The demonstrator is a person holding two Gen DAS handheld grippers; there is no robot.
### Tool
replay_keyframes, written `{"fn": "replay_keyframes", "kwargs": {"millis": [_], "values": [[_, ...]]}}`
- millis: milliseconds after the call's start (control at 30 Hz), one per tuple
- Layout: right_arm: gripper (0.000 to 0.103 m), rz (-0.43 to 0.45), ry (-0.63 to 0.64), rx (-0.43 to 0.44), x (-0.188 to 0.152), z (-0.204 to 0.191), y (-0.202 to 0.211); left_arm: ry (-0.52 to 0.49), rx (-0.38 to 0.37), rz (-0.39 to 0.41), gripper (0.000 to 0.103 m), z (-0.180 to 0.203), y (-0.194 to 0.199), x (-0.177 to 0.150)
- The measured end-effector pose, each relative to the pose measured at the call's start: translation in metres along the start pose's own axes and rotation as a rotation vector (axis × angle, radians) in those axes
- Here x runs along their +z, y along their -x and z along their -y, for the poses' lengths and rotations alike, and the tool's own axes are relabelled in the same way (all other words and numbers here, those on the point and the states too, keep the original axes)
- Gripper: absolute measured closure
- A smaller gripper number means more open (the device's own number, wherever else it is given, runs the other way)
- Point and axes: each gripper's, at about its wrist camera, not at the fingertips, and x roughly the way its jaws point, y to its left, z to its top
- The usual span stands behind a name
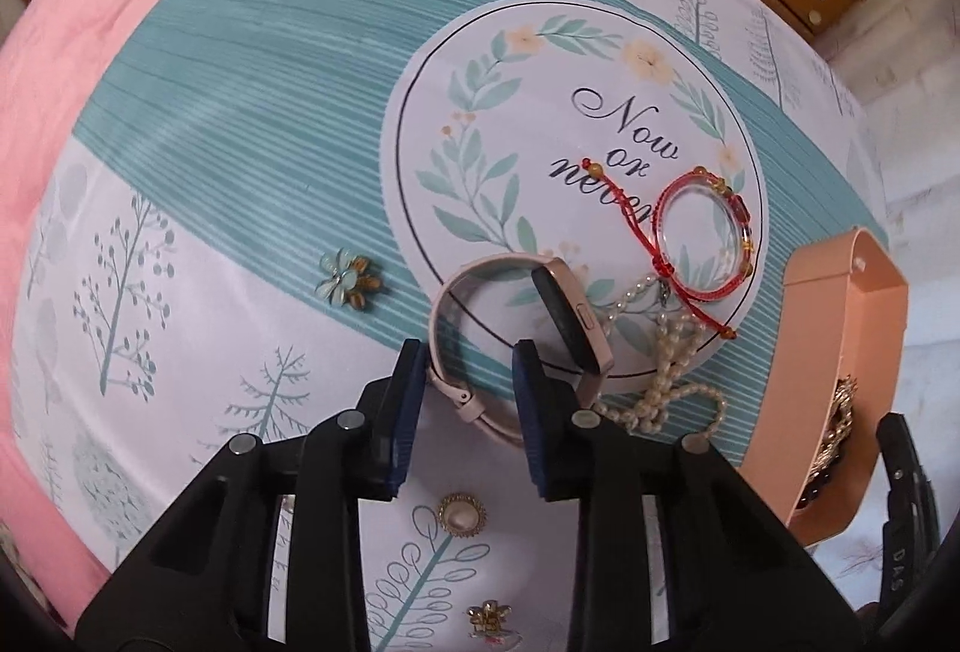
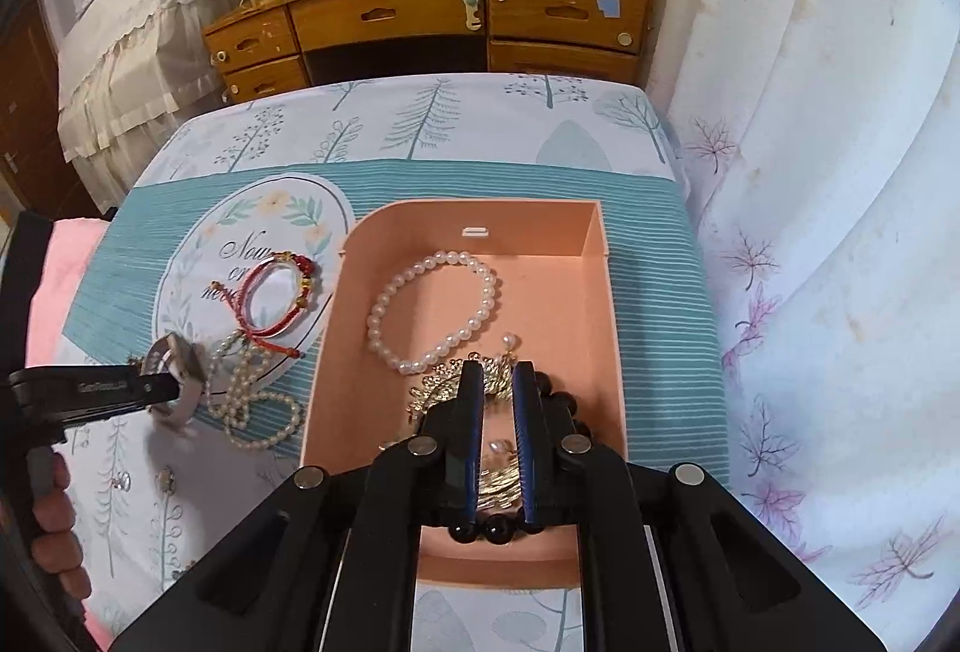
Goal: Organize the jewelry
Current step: 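Close the left tool on the pink-band smartwatch, then carry the smartwatch into the peach box and open the left tool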
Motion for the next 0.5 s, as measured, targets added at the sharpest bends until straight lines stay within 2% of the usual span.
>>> {"fn": "replay_keyframes", "kwargs": {"millis": [33,167,267,333,500], "values": [[0.094,-0.001,0.003,0.002,-0.001,-0.002,0.001,-0.009,0.006,0.004,0.087,0.003,-0.001,0.002],[0.094,-0.004,0.011,0.012,-0.005,-0.005,0.006,-0.043,-0.014,0.018,0.094,0.003,-0.004,0.008],[0.094,-0.004,0.015,0.019,-0.009,-0.007,0.011,-0.083,-0.027,0.046,0.096,0.003,0.001,0.005],[0.094,-0.003,0.017,0.022,-0.011,-0.007,0.013,-0.126,-0.062,0.056,0.100,0.004,0.009,0.002],[0.094,-0.002,0.010,0.032,-0.016,-0.006,0.019,-0.241,-0.116,0.111,0.100,0.004,0.041,-0.006]]}}
